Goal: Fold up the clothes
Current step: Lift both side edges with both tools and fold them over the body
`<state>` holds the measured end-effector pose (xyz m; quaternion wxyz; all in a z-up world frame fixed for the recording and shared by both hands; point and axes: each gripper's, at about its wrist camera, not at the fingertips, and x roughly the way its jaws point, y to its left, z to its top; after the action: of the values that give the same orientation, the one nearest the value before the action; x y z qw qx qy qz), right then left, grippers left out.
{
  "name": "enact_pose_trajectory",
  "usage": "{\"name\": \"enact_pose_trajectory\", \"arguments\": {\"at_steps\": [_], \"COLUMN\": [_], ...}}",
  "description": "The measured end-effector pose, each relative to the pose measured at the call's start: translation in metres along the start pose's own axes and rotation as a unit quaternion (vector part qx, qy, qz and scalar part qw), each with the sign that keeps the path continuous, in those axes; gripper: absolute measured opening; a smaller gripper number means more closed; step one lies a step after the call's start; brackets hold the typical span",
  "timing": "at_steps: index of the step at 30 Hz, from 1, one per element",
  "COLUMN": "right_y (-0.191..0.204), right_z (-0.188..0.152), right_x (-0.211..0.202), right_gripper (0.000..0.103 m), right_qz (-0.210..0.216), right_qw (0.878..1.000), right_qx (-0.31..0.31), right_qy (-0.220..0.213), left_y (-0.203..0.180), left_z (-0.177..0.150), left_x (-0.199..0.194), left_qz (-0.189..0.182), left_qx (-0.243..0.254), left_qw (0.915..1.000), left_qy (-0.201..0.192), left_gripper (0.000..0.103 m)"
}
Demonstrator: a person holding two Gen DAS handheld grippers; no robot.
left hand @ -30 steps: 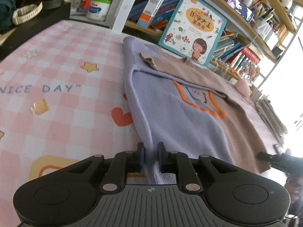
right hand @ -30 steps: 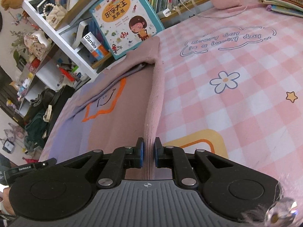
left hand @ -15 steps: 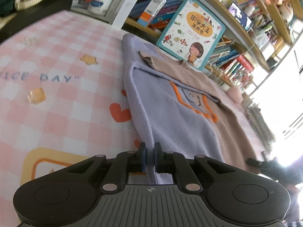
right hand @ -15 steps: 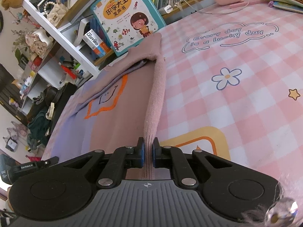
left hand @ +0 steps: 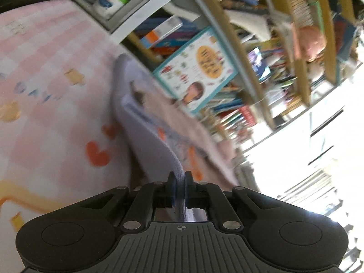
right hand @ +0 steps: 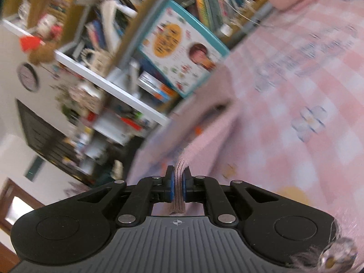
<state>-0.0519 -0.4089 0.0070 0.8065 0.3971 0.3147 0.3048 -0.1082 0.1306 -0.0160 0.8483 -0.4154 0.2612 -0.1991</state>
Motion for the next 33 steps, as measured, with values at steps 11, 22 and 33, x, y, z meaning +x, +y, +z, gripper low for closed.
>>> {"name": "enact_pose_trajectory", "arguments": {"at_steps": [11, 22, 33], "right_y": [0.006, 0.001, -0.017], "right_z": [0.058, 0.1, 0.13], "right_x": [0.036, 0.087, 0.137], "right_gripper": [0.006, 0.006, 0.006], "right_qz": [0.073, 0.067, 0.019], "right_qw": [0.993, 0.993, 0.996], "right_qx": [0.049, 0.054, 0.055], "right_qy": [-0.078, -0.081, -0.071], "left_y": [0.001, 0.02, 0.04], "left_z": [0.047, 0.09, 0.113], "left_x": [0.02, 0.052, 0.085], "left_qz": [-0.064, -0.024, 0.024], "left_qx": [-0.045, -0.057, -0.068], "left_qw": [0.9919, 0.9915, 0.9925], "left_qy": [-0.1, -0.115, -0.098], "left_gripper": [0.005, 0.005, 0.005]}}
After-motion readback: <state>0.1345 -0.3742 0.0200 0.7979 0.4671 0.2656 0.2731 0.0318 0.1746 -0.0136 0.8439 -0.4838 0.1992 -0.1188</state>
